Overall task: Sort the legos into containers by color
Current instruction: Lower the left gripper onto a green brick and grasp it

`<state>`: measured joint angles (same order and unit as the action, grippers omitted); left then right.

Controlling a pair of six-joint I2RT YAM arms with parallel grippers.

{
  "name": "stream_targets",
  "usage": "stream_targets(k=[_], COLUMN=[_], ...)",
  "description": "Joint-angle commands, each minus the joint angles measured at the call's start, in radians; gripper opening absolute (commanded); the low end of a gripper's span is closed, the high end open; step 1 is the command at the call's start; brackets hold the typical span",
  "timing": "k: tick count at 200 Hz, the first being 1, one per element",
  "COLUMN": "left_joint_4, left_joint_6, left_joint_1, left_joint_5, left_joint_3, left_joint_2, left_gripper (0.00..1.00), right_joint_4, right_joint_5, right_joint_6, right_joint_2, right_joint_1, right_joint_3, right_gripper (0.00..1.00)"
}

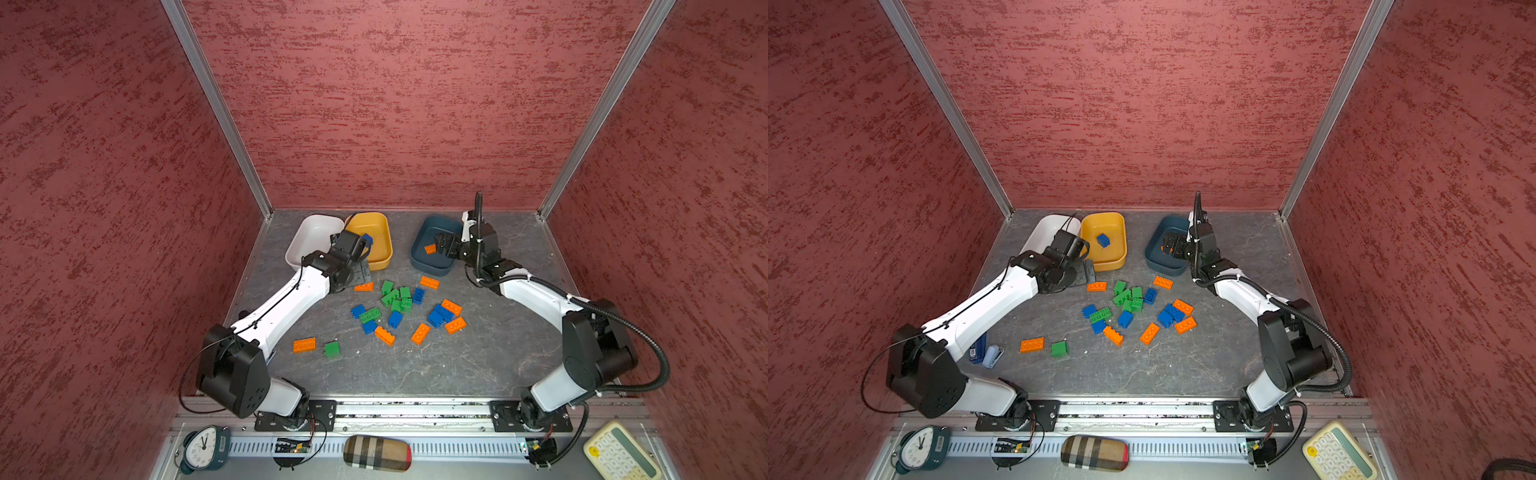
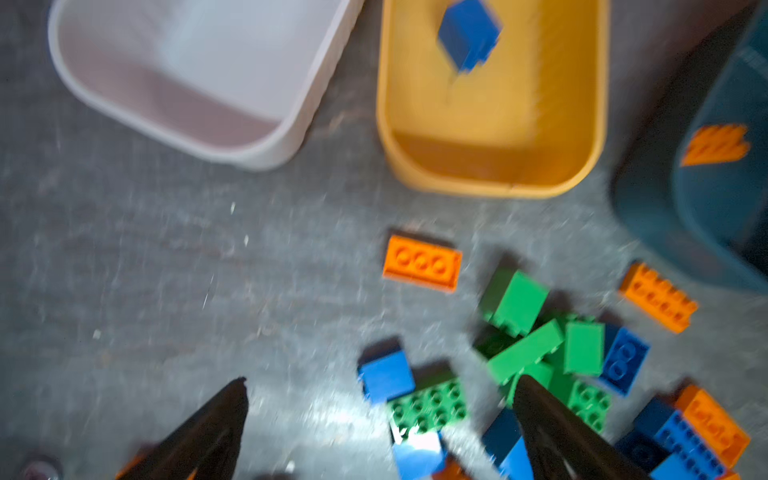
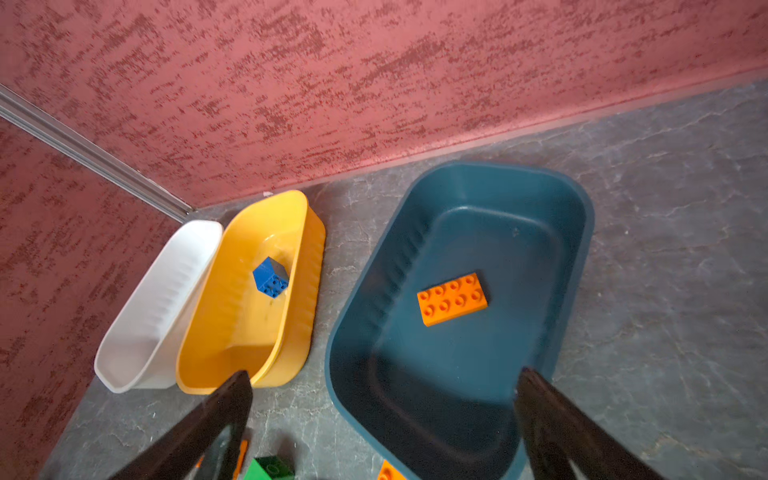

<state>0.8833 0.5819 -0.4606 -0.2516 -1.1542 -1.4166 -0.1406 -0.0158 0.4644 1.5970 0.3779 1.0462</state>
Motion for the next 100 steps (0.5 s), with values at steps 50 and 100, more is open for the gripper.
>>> stream_targets(k=[50,100], left_joint_4=[0.235,0.146], left_joint_6=[0.138,0.186], left_joint_1=[-0.002,0.000], left_joint_5=[0.212,0.280], left_joint_3=[0.293,0.379], left_joint_2=[0.155,0.139], left_gripper=[0.99,0.97], right_joint_4=[-0.105,-0.115], right_joint_5=[0.054,0.057], right_joint_6=[0.020,0.056], right_joint_2=[0.001,0.003], right_joint_1=[0.006,0.006], right_joint_3=[-0.041,-0.051], right_gripper=[0.99,0.99])
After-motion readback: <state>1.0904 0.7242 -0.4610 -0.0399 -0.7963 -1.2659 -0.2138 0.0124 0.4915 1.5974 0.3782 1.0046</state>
